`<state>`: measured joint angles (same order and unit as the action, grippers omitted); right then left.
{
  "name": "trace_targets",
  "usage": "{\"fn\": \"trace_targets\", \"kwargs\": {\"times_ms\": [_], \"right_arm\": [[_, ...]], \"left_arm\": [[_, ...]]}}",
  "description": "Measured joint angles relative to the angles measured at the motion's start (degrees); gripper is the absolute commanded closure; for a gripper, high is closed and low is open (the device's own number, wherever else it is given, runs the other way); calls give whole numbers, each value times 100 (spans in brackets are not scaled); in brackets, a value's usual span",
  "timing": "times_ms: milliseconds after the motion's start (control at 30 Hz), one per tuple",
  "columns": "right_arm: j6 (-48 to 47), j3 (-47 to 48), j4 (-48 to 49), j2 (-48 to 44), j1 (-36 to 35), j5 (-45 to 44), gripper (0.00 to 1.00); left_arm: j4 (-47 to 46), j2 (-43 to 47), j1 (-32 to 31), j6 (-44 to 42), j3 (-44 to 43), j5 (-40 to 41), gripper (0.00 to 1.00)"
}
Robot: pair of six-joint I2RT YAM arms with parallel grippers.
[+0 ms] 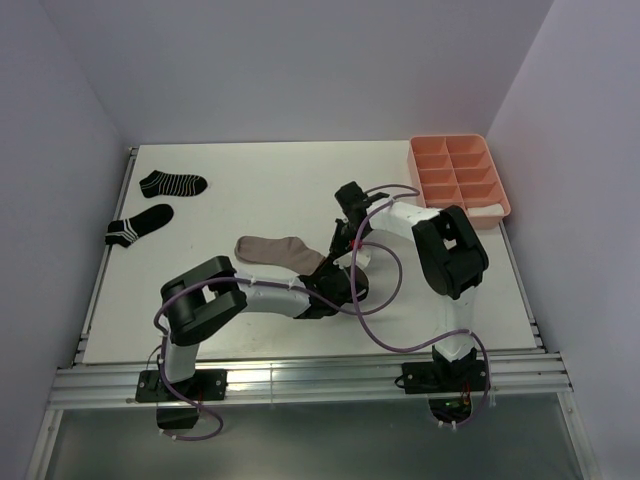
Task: Roll the socks
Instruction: Roll the sock at the center of the board.
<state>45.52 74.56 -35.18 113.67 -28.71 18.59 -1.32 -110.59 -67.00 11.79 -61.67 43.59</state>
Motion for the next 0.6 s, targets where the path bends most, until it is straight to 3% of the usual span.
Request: {"fn": "trace_targets", "kwargs": {"times_ms": [600], "right_arm": [[4, -173, 199, -72, 0, 111, 100]], "left_arm": [[9, 4, -197, -31, -7, 439, 59]]}}
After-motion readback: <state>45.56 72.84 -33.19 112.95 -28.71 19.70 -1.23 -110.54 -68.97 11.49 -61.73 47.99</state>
